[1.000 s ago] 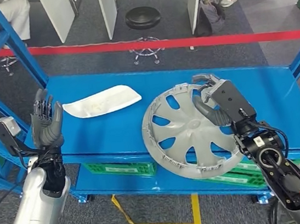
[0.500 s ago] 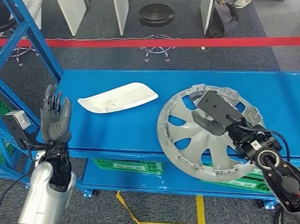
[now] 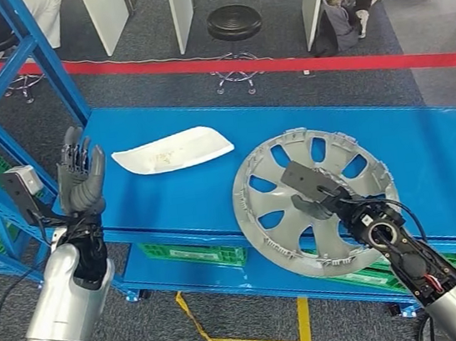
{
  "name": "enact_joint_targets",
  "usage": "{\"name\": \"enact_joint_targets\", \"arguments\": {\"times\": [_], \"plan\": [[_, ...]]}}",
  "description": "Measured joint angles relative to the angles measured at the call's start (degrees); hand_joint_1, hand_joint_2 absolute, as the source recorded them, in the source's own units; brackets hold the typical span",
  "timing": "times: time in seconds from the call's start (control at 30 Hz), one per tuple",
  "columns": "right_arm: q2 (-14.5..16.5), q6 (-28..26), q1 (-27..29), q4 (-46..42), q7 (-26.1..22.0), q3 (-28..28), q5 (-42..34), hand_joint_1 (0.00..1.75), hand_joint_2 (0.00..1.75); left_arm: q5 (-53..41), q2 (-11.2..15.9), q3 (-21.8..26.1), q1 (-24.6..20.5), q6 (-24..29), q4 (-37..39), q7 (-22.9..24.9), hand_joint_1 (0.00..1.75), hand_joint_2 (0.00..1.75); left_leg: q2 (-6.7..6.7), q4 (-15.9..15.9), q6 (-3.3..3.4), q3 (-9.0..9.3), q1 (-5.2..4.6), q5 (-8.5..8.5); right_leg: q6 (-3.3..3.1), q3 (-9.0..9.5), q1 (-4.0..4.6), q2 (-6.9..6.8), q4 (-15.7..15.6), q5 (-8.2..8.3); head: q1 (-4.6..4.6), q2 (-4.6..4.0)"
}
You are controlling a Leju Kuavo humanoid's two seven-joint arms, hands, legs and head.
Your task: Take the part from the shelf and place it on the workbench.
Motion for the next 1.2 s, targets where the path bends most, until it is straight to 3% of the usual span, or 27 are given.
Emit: {"name": "enact_joint_targets", "arguments": {"times": [0.27,0.6,0.9,1.2], "plan": [[-3.86,-2.68,-6.12,7.02,-0.93,-0.72,8.6,1.75,1.75,-0.24,0.15,0.35,1.64,0.45,-0.1,0.49,0.0,1.75,0.04,0.0,0.0,0.01,-0.02,0.0,0.0,0.02,-0.02,0.06,0.01,0.0,0.04,0.0],[-6.5,-2.96,-11.74,6.64,-1.27,-2.76,16.93,1.75,1.75,-0.58,0.42,0.59,3.12,0.86,-0.74,0.86,0.0,1.75,0.03,0.0,0.01,0.04,-0.01,0.01,0.0,0.03,-0.01,0.06,0.02,0.01,-0.03,0.0],[-7.27,-2.69,-15.51,6.27,-3.26,-3.8,21.62,1.75,1.75,-0.63,0.5,0.87,3.45,0.7,-1.1,0.85,0.0,1.75,0.03,0.0,0.01,0.06,0.0,0.01,0.0,0.05,0.0,0.05,0.03,0.01,-0.03,0.0],[-7.29,-0.92,-19.49,13.15,-5.16,-3.84,21.44,1.75,1.75,-0.62,0.96,1.52,3.96,0.69,-2.26,1.42,0.0,1.75,0.02,0.0,0.01,0.06,-0.01,0.01,0.0,0.07,0.0,0.03,0.02,0.01,0.02,-0.01]]}}
